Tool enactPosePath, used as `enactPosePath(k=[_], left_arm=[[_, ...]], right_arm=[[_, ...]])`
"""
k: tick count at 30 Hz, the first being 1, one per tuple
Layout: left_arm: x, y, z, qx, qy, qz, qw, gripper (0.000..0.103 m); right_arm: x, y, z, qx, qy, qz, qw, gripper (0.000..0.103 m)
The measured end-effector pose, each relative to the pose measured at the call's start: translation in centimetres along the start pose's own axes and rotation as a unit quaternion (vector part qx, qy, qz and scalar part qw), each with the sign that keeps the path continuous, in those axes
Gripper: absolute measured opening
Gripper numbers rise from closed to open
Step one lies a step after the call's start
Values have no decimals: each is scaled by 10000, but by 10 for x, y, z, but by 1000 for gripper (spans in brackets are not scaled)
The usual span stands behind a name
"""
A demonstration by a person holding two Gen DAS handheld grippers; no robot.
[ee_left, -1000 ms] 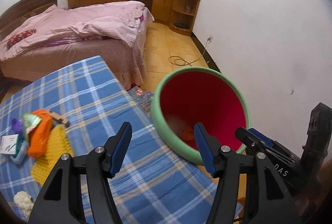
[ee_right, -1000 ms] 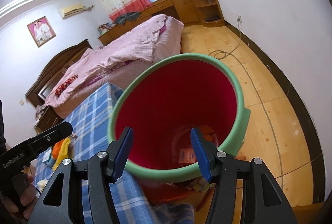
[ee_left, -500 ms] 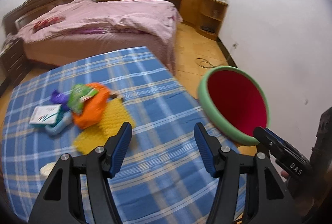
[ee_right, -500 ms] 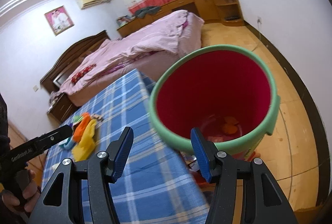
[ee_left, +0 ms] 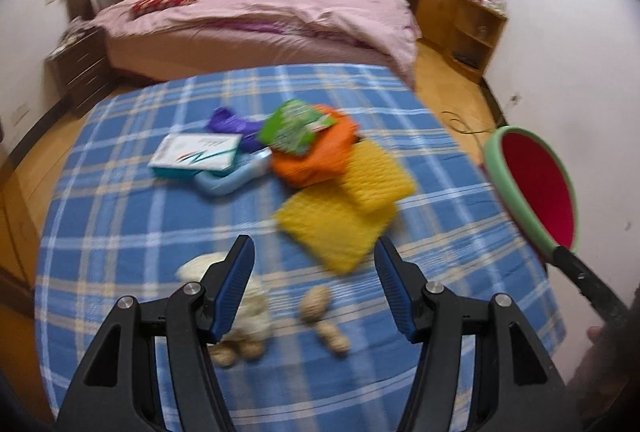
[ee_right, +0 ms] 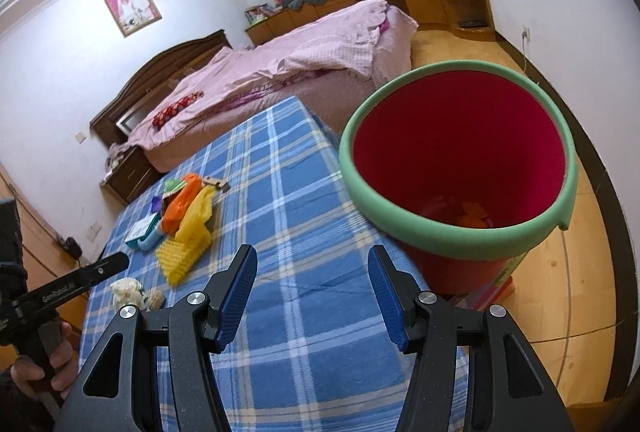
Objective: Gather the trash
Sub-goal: 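Grasp the crumpled tissue with the left tool while the right tool grasps a yellow foam net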
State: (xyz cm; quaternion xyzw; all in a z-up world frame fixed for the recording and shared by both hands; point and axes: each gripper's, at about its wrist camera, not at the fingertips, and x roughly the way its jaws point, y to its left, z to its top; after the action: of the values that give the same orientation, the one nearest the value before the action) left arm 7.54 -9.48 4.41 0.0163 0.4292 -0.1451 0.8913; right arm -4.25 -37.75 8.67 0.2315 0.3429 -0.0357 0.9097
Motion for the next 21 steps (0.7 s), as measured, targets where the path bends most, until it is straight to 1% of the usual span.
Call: enactPosePath(k=[6, 10, 15, 21], left_arm=[[9, 34, -12, -274, 123, 389, 9988, 62], [16, 50, -19, -475, 254, 498, 9973, 62], [24, 69, -24, -824, 307, 444, 9951, 62], [32, 78, -25, -919, 337, 305, 9947, 62]], right_arm=[[9, 10, -6, -108, 174, -3, 9998, 59], [15, 16, -8, -157, 273, 6, 9995, 59], [22, 28, -9, -299, 397, 27, 9988, 59], [34, 48, -4, -568, 482, 23, 9972, 59]])
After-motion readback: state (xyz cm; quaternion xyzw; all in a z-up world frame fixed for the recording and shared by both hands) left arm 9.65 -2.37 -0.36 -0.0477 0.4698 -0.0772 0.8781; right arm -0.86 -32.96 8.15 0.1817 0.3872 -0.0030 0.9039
